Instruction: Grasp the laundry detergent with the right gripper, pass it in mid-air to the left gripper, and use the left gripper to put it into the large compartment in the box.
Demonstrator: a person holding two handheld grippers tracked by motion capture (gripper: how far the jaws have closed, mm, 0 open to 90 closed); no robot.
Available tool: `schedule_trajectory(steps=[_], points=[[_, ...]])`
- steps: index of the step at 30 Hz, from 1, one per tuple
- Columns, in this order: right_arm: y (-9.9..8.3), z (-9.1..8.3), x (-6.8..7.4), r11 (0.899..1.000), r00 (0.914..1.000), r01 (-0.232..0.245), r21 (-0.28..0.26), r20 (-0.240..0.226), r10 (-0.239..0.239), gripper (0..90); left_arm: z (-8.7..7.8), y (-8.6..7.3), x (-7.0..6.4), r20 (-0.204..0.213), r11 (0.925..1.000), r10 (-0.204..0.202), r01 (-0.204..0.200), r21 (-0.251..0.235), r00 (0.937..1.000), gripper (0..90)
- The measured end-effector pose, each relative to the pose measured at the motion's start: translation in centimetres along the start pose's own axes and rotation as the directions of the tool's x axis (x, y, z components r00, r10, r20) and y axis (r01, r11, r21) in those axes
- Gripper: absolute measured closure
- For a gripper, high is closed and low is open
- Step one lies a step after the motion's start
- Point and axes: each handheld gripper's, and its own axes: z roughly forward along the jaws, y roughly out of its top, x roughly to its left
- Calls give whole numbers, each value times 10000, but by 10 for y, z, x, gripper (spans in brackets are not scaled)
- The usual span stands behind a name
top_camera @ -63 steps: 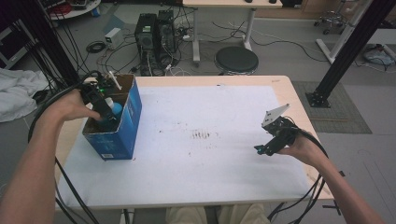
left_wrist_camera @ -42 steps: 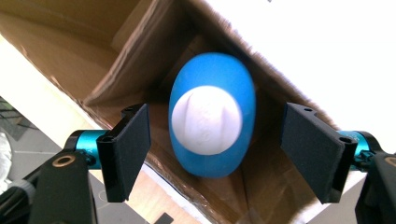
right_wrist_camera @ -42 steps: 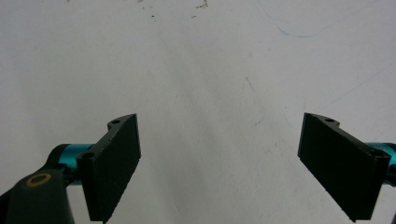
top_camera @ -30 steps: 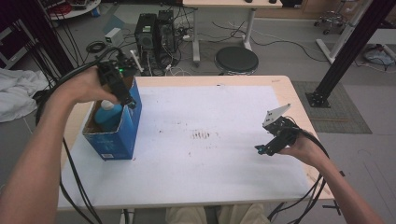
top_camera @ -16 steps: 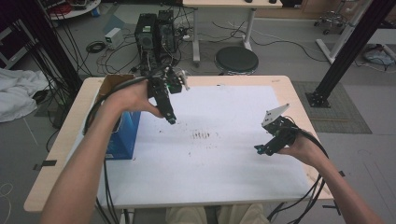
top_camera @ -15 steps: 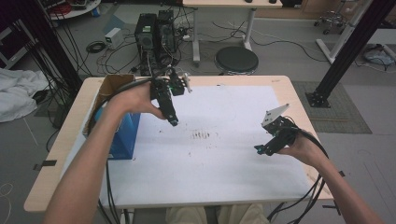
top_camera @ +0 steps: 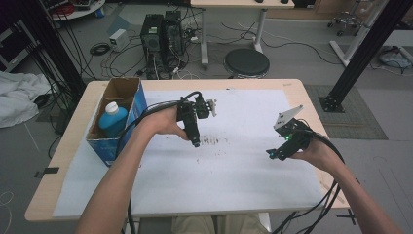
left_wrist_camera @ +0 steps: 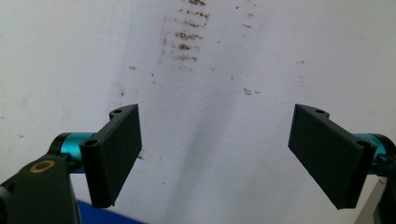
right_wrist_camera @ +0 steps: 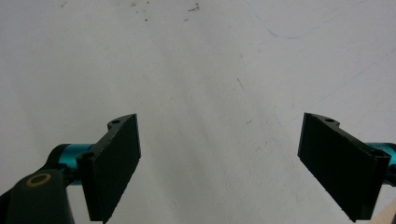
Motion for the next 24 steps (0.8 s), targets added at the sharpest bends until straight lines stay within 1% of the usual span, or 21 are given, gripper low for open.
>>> schedule_trajectory(steps=[1,3,9,14,17,24], points=[[0,-1,0,10000,10000,-22,-9,3,22,124,2,0,-1,36,10000,-74,74,-22,10000,175],[0,-1,1,10000,10000,-53,-30,-6,53,124,6,0,-1,-20,9999,-110,110,-4,9999,174],[0,1,1,10000,10000,-42,25,19,42,124,13,-1,-3,10,9999,-130,130,-9,9999,174],[0,1,2,10000,10000,-51,36,24,51,124,14,0,-3,23,10000,-64,65,-2,10000,174],[0,2,1,10000,10000,-54,52,33,54,124,13,0,-2,-17,9999,-118,118,-102,9999,174],[1,1,3,10000,10000,-21,77,74,20,124,12,-3,-3,-129,9999,-120,119,-106,9998,175]])
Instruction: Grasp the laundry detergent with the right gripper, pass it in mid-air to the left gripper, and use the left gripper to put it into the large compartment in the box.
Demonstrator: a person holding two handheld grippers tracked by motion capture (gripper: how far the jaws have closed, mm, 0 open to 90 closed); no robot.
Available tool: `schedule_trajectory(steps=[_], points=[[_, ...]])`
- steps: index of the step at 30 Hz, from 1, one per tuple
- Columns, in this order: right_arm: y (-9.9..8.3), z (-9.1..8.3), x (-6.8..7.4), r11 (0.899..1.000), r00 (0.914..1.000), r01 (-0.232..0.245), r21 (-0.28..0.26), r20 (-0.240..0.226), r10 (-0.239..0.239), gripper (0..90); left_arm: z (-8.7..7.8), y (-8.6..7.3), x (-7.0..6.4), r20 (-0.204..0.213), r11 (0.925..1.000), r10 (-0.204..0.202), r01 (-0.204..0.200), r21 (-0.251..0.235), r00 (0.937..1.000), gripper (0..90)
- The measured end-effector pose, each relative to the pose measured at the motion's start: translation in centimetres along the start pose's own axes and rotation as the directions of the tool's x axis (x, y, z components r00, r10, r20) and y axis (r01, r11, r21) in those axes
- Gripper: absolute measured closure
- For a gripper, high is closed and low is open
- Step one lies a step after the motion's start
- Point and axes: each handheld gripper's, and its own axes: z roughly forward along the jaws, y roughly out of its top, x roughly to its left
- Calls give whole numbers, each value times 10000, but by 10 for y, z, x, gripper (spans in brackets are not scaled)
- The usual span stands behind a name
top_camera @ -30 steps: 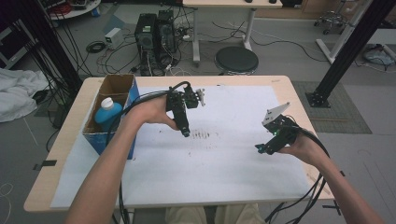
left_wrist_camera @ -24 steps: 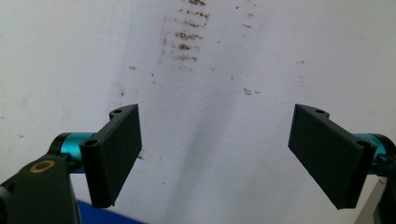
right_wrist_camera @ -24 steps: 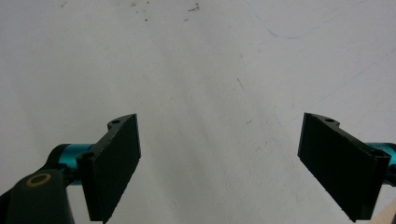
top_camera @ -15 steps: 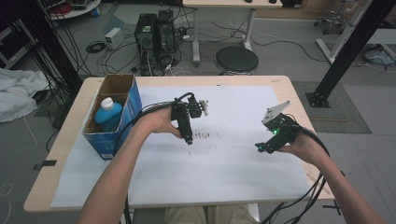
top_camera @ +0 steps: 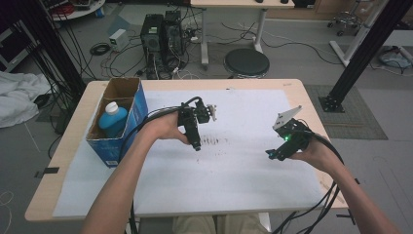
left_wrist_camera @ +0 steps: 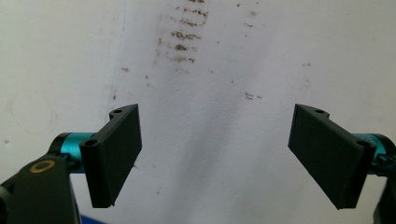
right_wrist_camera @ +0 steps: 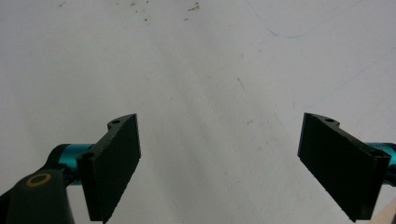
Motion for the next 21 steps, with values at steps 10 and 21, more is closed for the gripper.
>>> schedule_trajectory(steps=[10,21], points=[[0,-1,2,10000,10000,20,-8,36,-20,124,-1,-1,-2,-79,10000,15,-14,32,10000,174],[-4,1,5,10000,9999,-84,44,90,84,124,6,-9,-3,-57,9997,-224,223,-123,9997,175]])
